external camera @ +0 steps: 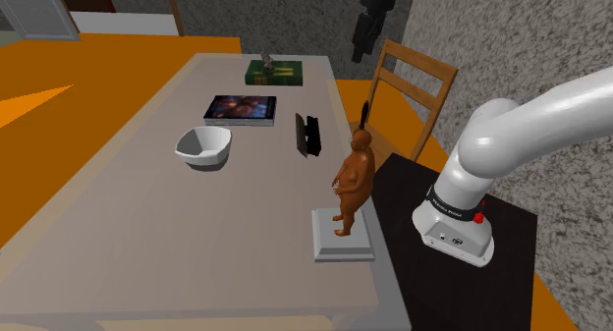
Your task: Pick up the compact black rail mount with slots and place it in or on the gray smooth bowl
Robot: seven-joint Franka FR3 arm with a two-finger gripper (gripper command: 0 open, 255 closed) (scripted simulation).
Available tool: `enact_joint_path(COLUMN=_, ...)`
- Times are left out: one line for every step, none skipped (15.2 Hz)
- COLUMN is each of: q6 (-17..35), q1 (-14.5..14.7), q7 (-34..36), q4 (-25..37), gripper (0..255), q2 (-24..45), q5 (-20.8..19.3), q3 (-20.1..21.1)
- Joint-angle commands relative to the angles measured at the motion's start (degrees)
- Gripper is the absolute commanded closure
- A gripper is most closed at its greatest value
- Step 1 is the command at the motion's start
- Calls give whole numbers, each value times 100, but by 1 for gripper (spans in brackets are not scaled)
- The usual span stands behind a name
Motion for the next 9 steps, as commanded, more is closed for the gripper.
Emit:
enact_joint_path(q6=0, q1=0, q7=0, q4=0, gripper=0, q2=0, q5=0, q3=0)
enact_joint_path(q6=201, q1=-45, q7=85, q4=-89, gripper=0, q2=112, q5=35, q3=-14)
enact_joint_path(q6=402, q1=-89, q7=168, q4=-171, gripper=0, q2=230, q5=72, q3=-29)
enact_joint_path(q6=604, q1=-131, q7=250, q4=-248, gripper=0, q2=356, q5=109, q3=-44)
enact_joint_path(q6=807, q1=-172, q7=329, q4=-318, gripper=0, q2=488, q5=147, q3=-60)
enact_joint_path(q6=1010, q1=-211, q7=406, q4=-382, gripper=0, q2=626, q5=188, q3=-76)
enact_joint_path(q6=1213, q1=-249, q7=480, q4=-439, gripper=0, q2=771, q5=230, q3=-94)
enact_joint_path(q6=1416, q1=-284, q7=552, q4=-490, gripper=0, q2=922, q5=273, q3=-112)
enact_joint_path(q6=1618, q1=-318, q7=621, q4=-535, gripper=0, q2=1079, q5=319, q3=-131)
